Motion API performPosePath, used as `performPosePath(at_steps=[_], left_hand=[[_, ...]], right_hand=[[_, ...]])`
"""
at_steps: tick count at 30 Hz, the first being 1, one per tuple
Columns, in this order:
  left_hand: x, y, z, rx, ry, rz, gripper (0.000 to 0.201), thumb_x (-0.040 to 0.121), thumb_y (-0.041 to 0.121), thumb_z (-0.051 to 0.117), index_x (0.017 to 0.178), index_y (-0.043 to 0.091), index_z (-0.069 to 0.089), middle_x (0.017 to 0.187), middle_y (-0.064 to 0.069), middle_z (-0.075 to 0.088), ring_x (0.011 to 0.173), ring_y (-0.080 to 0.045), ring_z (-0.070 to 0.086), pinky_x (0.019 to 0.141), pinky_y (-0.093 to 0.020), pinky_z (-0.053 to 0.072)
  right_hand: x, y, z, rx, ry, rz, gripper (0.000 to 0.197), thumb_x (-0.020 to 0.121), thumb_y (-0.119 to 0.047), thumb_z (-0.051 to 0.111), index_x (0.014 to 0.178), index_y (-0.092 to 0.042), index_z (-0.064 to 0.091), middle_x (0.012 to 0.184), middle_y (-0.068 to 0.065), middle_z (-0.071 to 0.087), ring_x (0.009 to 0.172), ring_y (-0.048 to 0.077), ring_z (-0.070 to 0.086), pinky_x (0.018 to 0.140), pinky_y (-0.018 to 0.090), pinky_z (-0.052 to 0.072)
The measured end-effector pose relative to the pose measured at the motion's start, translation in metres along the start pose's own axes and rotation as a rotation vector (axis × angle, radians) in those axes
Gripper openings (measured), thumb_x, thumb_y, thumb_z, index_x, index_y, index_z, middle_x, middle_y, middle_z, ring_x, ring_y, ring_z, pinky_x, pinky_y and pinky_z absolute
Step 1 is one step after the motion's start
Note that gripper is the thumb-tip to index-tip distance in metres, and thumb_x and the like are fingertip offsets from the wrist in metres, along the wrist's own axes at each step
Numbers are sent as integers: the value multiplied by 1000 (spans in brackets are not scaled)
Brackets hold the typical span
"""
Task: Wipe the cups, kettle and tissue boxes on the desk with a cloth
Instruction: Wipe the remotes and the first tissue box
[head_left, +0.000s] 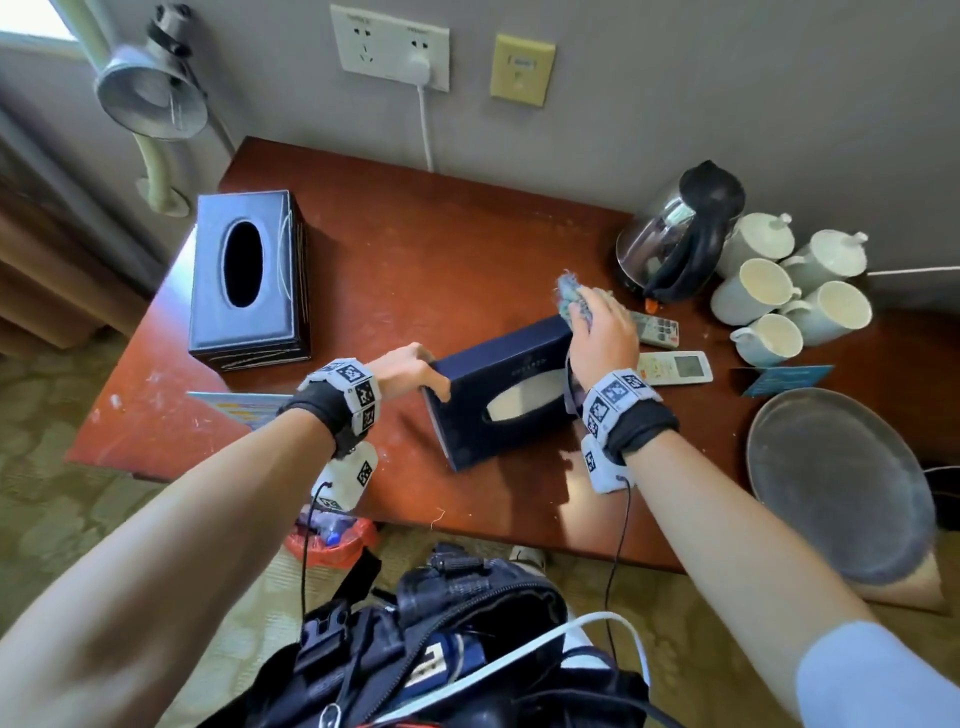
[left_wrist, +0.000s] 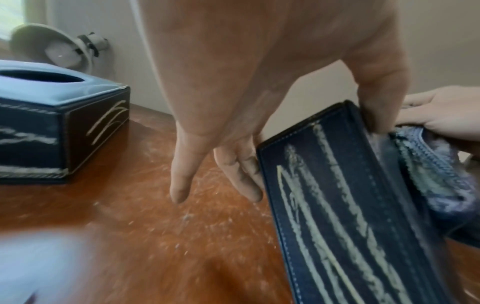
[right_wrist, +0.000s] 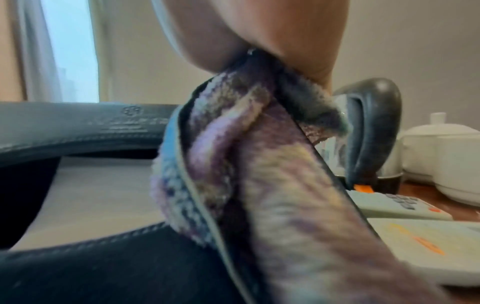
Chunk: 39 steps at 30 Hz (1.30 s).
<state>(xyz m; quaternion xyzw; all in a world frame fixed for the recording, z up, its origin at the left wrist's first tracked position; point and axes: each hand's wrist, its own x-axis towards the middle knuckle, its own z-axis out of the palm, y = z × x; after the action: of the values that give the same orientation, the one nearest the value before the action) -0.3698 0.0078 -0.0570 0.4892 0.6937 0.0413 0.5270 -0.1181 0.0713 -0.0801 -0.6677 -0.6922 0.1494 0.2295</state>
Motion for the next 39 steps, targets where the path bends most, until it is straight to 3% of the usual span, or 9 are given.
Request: performPosePath(at_steps=[6,9,12,15,21,28,32,36,39], left_hand=[[21,56,11,247,-24,16,92,52,61,73,129,17,48,124,-4,54,113,-25,53,100,-40,45],[34,79,20,324,-17,38,83,72,59,76,138,20,45,133,-5,54,116,-26,53,100,-37,44],[41,102,33,368,-3,76,84,79,57,73,147,23,39,142,-5,51,123,-27,53,100,-35,45],[43,119,42,391,33,119,80,81,53,73,148,23,39,142,-5,52,122,-26,54,98,-33,46],[37,127,40,450,26,99,69,81,49,74,137,16,50,128,-7,60,111,-27,58,96,-40,49],[21,129,15,247,239,296,80,72,40,85,138,16,48,134,-4,54,122,-25,53,104,-40,44],[14,130,18,10,362,378,80,68,27,90,133,11,47,127,-4,55,115,-21,54,101,-34,44],[15,111,31,-169,370,349,77,70,18,88,129,8,40,117,-1,51,108,-20,53,87,-28,41],[11,96,32,-241,349,341,76,71,14,87,128,8,37,120,-4,51,108,-23,54,89,-31,43]], right_hand=[[2,11,-18,225,5,49,36,103,-24,46,136,-12,57,142,6,55,133,24,48,112,36,35],[-1,17,-22,283,-22,57,37,104,-26,46,137,-14,56,142,3,55,134,20,46,112,33,33],[0,24,-29,345,-55,84,37,104,-30,46,137,-18,56,142,-1,55,133,17,47,111,29,33],[5,26,-36,302,-91,80,37,104,-31,45,138,-19,55,141,-2,56,131,15,49,107,25,32],[13,26,-51,355,-98,123,38,103,-31,47,138,-18,55,141,0,57,131,18,49,106,24,33],[50,14,-96,463,32,135,38,102,-35,48,135,-20,58,133,4,62,125,23,55,108,33,41],[68,-9,-124,530,119,81,38,101,-31,51,134,-14,58,133,6,62,125,20,54,106,27,38],[75,-18,-139,532,179,81,39,100,-32,52,134,-15,58,132,4,62,123,18,55,107,29,40],[67,-23,-137,479,142,41,39,100,-32,53,135,-15,58,132,4,63,123,17,55,105,26,40]])
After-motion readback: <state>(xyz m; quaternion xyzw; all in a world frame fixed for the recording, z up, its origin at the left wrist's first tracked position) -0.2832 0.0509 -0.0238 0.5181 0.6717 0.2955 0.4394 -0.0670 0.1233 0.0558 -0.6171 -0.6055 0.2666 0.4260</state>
